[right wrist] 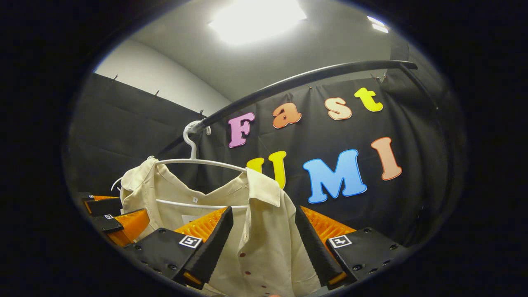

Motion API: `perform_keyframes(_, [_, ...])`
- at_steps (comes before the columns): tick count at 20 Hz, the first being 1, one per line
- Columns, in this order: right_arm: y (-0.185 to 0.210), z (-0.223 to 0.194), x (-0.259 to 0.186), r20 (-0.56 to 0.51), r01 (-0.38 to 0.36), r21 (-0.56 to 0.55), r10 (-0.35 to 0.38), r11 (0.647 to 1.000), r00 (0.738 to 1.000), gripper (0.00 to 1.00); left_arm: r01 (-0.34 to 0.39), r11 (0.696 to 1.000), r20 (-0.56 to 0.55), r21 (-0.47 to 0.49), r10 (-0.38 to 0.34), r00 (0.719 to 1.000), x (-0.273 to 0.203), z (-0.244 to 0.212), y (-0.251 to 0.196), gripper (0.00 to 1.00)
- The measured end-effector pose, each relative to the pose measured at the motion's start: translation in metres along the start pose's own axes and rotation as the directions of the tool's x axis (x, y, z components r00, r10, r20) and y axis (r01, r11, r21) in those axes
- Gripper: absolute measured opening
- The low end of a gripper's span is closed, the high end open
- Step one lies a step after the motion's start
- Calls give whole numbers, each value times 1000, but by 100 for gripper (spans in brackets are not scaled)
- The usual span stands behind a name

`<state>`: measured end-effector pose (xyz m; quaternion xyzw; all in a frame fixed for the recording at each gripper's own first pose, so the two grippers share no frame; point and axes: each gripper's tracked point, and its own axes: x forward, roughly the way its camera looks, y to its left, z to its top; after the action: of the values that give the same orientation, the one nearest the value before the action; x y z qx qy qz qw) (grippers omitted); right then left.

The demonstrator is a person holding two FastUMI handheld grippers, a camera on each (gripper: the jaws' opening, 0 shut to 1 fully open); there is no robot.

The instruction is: Grasp the clothes on the hanger with both hands and then place them into the laundry hamper below.

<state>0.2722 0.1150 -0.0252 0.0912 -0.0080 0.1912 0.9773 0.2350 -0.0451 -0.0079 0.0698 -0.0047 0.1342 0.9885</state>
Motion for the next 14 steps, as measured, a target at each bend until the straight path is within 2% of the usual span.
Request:
perform_keyframes(6, [5,-28,42,-50,-8,25,10,1000,999,95,-61,998,-34,2,61,998,25,-17,0,99])
perform_keyframes(10, [1,-47,65,-89,16,32,-13,999,996,93,-111,994,-48,15,112,993,41,-26,4,99])
perform_keyframes(11, [-2,-51,69,-97,26,34,-22,999,995,95,-122,992,-57,13,123,991,42,-29,3,97])
perform_keyframes(12, [-4,-53,73,-101,36,38,-32,999,994,93,-133,991,-64,13,134,989,44,-31,3,99])
perform_keyframes(14, [-6,-58,81,-109,48,53,-42,997,993,97,-149,989,-76,21,151,986,49,-38,2,99])
